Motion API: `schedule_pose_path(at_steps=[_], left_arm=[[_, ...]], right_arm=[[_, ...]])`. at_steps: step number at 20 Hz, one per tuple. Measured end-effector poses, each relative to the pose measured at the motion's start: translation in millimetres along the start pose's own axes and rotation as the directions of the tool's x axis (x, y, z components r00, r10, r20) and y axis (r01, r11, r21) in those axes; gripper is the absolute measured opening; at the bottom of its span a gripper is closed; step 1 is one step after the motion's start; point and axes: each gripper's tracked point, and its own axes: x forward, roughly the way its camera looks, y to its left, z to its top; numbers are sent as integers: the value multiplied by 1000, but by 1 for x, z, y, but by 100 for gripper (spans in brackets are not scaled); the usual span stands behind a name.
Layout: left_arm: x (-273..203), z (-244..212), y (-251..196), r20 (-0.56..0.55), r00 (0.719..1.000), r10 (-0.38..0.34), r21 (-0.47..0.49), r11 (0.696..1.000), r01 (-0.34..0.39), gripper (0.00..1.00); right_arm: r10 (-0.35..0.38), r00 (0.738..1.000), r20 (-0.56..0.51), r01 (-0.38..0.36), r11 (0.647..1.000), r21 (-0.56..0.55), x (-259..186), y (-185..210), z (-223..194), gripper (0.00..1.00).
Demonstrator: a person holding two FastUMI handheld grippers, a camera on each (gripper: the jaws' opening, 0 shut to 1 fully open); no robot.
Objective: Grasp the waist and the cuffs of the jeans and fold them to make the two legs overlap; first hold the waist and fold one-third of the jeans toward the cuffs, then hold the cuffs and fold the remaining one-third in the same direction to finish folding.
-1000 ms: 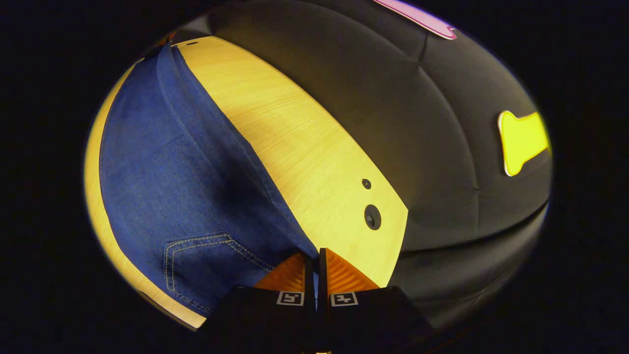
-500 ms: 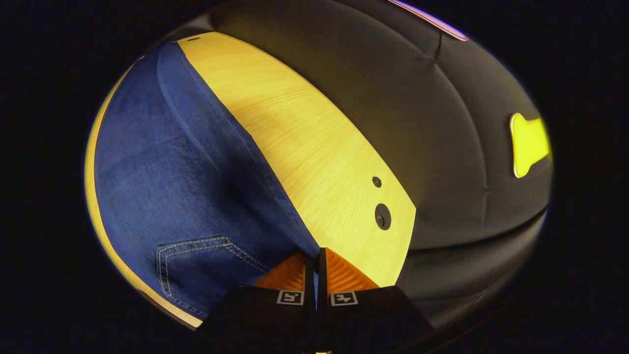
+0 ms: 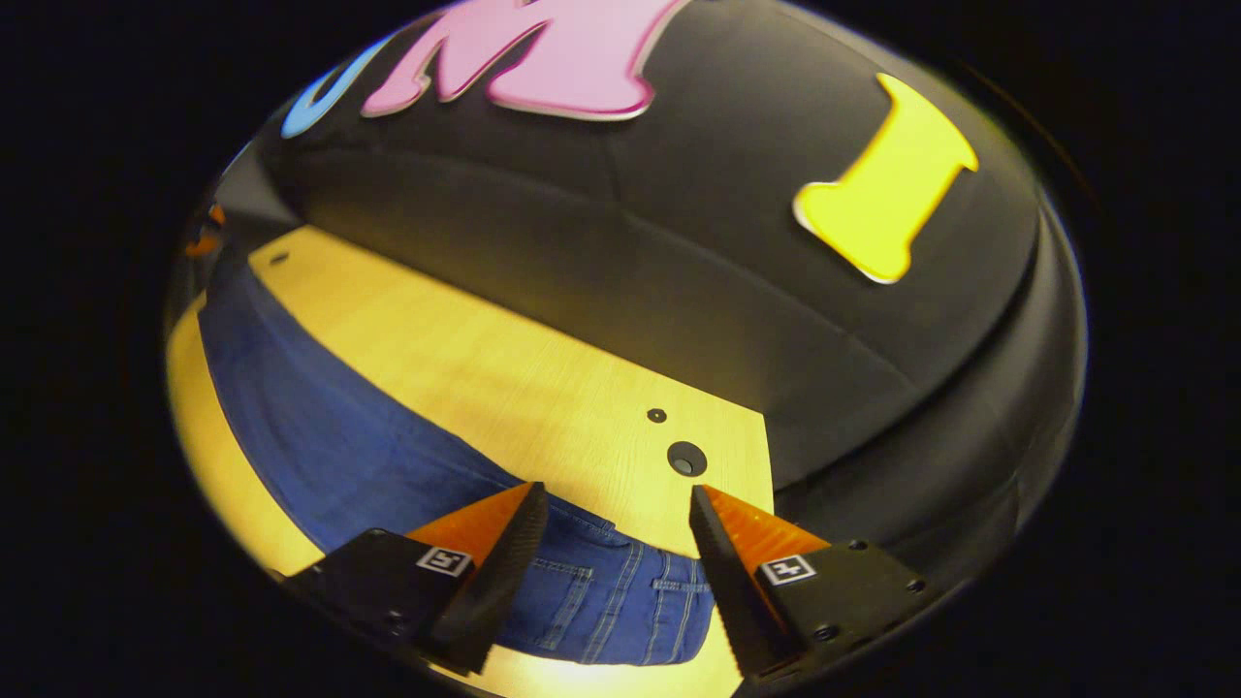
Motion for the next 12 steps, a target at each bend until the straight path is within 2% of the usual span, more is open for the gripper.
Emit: schedule_pose_path(at_steps=[1,2,3,5,6,8,10,12], left_arm=[[-10,6,-11,56,998,3,-53,999,0,81],[-21,15,-21,101,995,-9,-105,994,19,88],[-34,26,-30,146,989,-9,-158,987,33,98],[-54,42,-59,225,974,-42,-261,960,101,98],[-65,50,-68,262,964,-51,-304,943,132,98],[-80,54,-80,314,948,-52,-358,918,169,98],[-90,66,-90,350,936,-42,-388,903,186,98],[-100,65,-89,362,931,-43,-387,902,192,98]], right_arm=[[13,1000,1,-13,994,109,-14,-1,-1,96],[18,1000,-7,-16,974,228,-23,-5,-6,97],[16,999,-31,-4,936,352,-31,-15,-15,97],[-5,995,-101,62,815,576,-39,-37,-43,98],[-23,990,-141,109,760,641,-39,-48,-58,98],[-52,974,-221,200,661,723,-38,-51,-89,98],[-40,960,-276,249,567,785,-30,-44,-112,98],[-6,947,-320,286,467,837,-24,-35,-133,98]])
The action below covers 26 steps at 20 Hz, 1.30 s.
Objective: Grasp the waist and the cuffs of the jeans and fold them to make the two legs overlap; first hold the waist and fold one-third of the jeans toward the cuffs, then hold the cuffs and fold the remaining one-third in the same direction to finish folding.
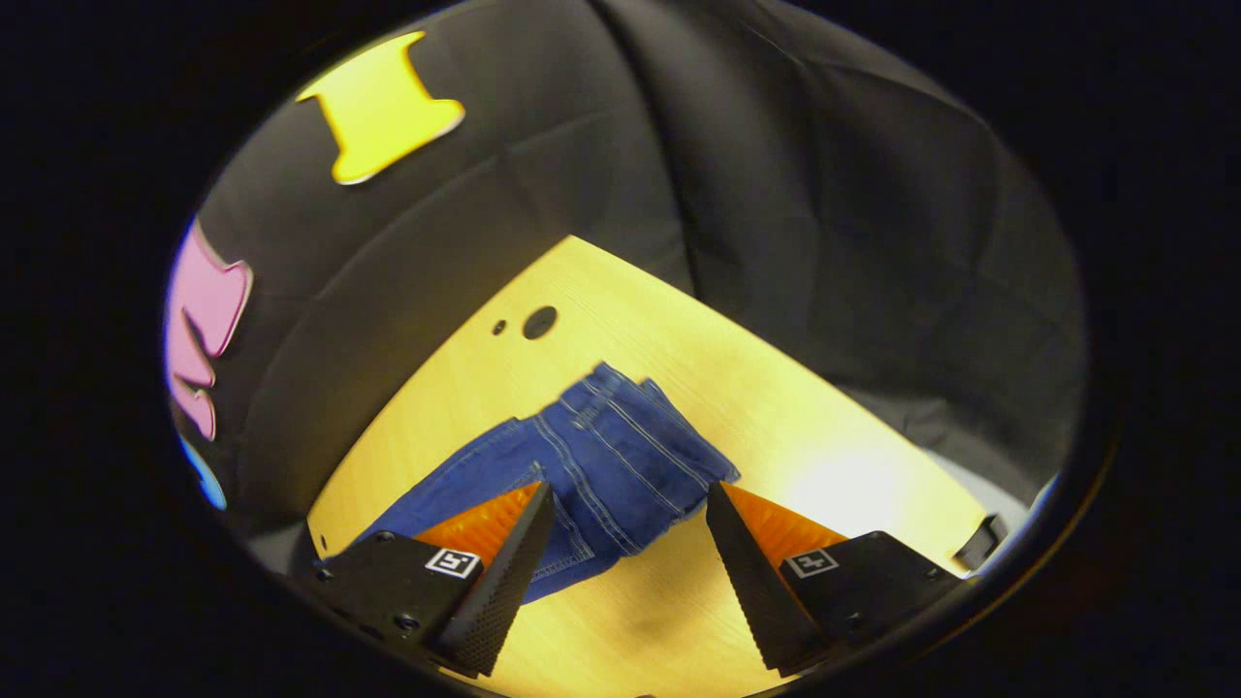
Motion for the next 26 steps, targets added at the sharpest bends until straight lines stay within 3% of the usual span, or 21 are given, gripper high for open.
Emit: schedule_pose_path(at_steps=[2,5,8,9,12,13,14,16,19,21,23,26], left_arm=[[-3,-1,-4,1,1000,0,16,1000,0,98],[-3,0,-6,-16,1000,13,20,1000,-12,98],[-4,-6,-4,-45,997,57,0,998,-57,98],[-6,-8,-5,-59,996,68,-12,998,-68,98],[-12,-13,-3,-74,992,101,-24,994,-103,98],[-13,-14,-3,-69,992,102,-29,994,-104,98],[-16,-17,-1,-74,993,95,-38,994,-98,98],[-20,-26,5,-78,993,84,-60,994,-89,98],[-34,-41,22,-84,994,76,-90,992,-83,98],[-48,-47,35,-72,995,70,-101,992,-77,98],[-61,-56,47,-65,996,61,-116,991,-68,99],[-73,-69,69,-70,995,68,-144,987,-77,99]], right_arm=[[-15,998,-54,19,996,90,14,-6,-17,98],[-32,995,-97,45,990,136,39,-12,-33,98],[-54,997,-53,62,982,177,54,-17,-19,97],[-64,996,-69,75,984,165,64,-24,-24,87],[-5,999,-51,15,980,196,49,-24,-17,27],[-12,999,-36,19,980,199,45,-25,-15,35],[-11,1000,-28,16,982,190,43,-25,-13,23],[-2,1000,4,2,982,187,28,-15,-5,19],[54,988,147,-68,993,92,-22,28,23,18],[124,970,211,-118,992,-44,-66,79,32,18],[216,940,263,-176,970,-168,-115,135,32,18],[362,892,270,-272,908,-319,-164,238,8,17]])
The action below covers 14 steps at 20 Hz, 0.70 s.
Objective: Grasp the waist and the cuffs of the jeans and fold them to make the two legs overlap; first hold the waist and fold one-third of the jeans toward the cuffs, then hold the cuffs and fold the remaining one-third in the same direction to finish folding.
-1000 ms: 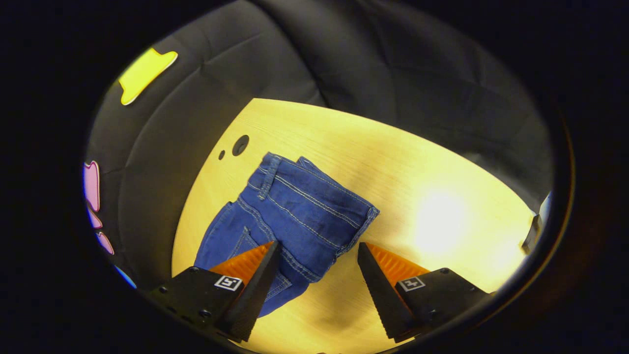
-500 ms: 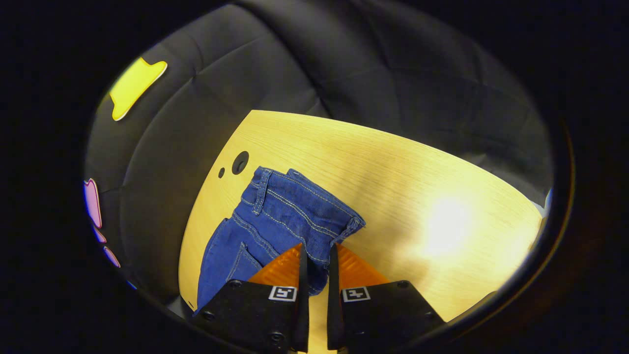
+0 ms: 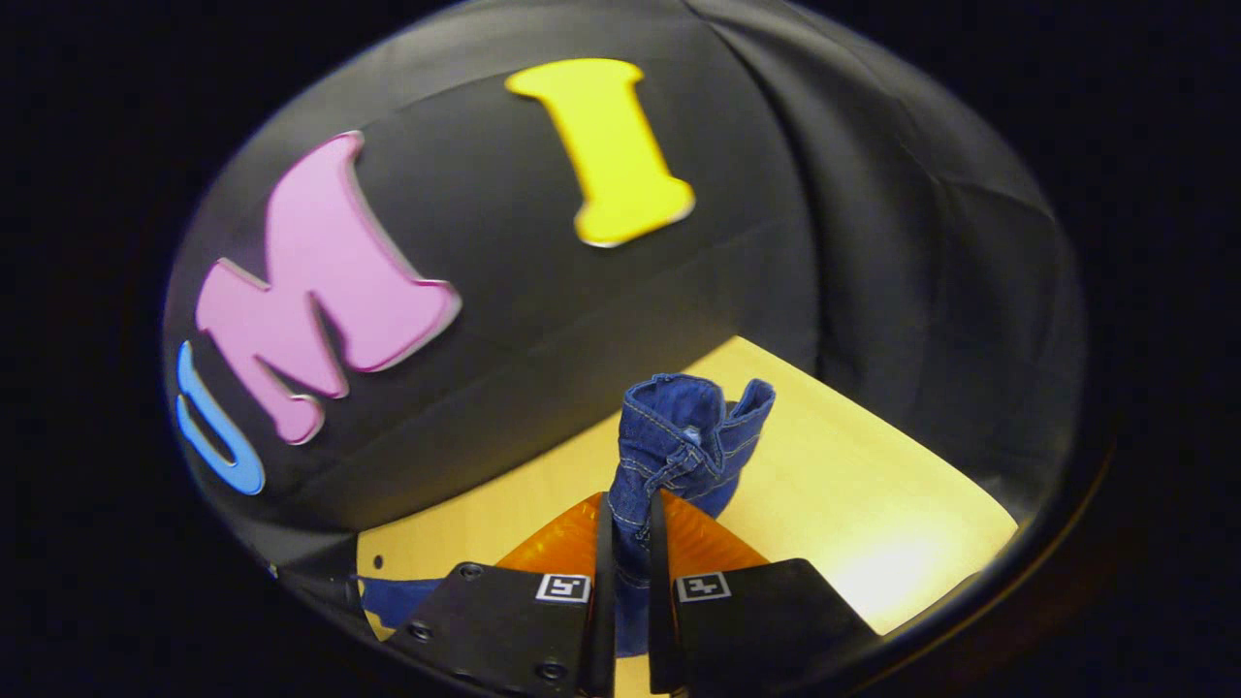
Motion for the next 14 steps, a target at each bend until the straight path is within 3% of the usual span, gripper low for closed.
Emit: schedule_pose_path(at_steps=[3,5,7,9,11,12,14], left_arm=[[-4,-14,18,-12,1000,8,-46,999,-9,98],[-3,-28,29,-39,999,15,-85,996,-19,97],[1,-41,36,-70,997,21,-140,990,-30,97],[8,-58,45,-119,992,33,-194,979,-55,97],[15,-71,53,-168,985,46,-232,969,-85,97],[19,-75,57,-184,982,52,-242,965,-97,97],[33,-82,63,-220,974,60,-256,959,-117,97]], right_arm=[[143,989,-30,-146,980,-135,-14,118,-28,17],[201,975,-95,-218,946,-239,-2,180,-87,17],[222,947,-231,-290,898,-330,15,220,-166,17],[177,895,-409,-349,848,-398,40,236,-265,18],[111,846,-522,-402,775,-487,57,226,-335,18],[86,837,-541,-418,739,-529,60,221,-356,18],[52,847,-529,-432,647,-628,63,207,-369,18]])
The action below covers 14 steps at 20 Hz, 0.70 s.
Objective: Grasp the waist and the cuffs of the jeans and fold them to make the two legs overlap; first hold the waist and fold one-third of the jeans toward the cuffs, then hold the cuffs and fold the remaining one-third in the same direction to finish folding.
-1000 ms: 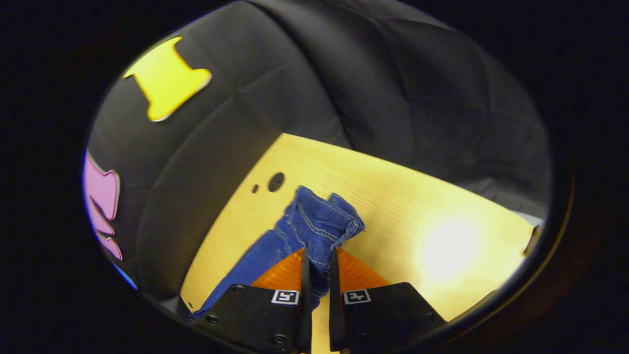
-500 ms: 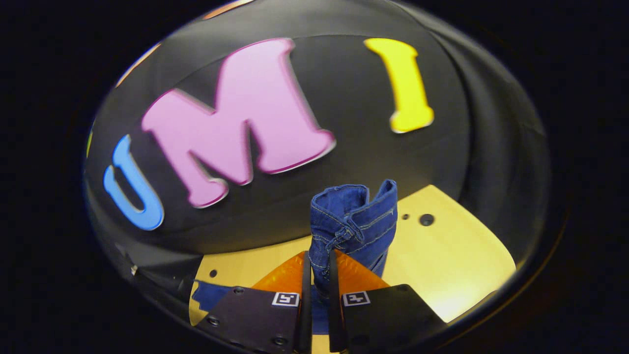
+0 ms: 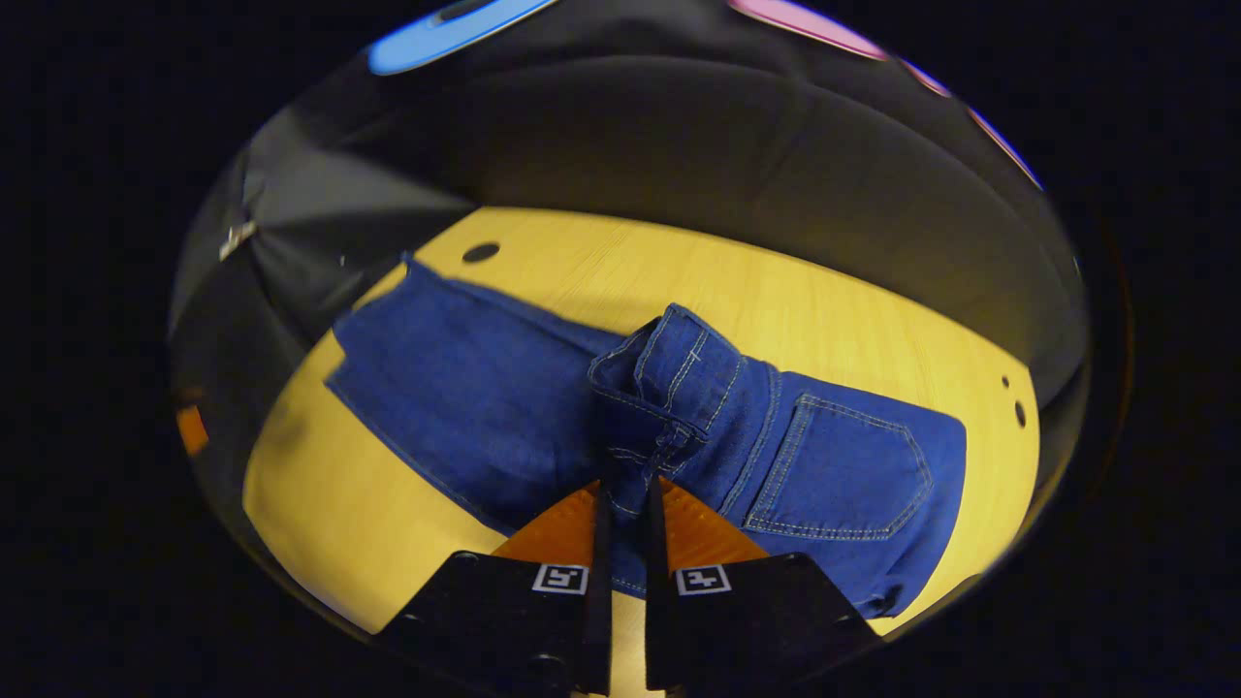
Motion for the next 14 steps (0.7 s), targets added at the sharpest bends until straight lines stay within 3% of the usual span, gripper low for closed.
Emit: schedule_pose_path(at_steps=[1,2,3,5,6,7,8,11,14], left_arm=[[9,-1,4,-23,1000,14,-7,1000,-14,97],[19,-1,6,-46,999,26,-15,1000,-27,97],[29,0,8,-71,997,31,-26,999,-33,96],[58,0,14,-123,991,48,-58,997,-56,97],[71,5,15,-141,989,46,-90,994,-59,97],[82,12,19,-160,986,46,-123,990,-66,96],[95,21,24,-173,984,52,-156,985,-79,97],[137,47,41,-207,975,79,-245,961,-130,97],[165,43,60,-352,924,148,-301,917,-261,97]], right_arm=[[0,1000,-16,-1,999,-45,4,4,1,18],[42,999,-18,-43,997,-67,0,5,0,11],[115,993,-24,-117,992,-56,-5,15,0,21],[209,978,4,-209,978,-18,-22,19,3,51],[254,966,49,-255,967,6,-38,20,12,57],[284,953,102,-288,957,30,-61,14,17,55],[303,940,158,-314,948,52,-87,6,23,70],[305,922,240,-328,943,62,-147,-38,11,69],[246,940,235,-273,957,93,-183,-90,-29,69]])
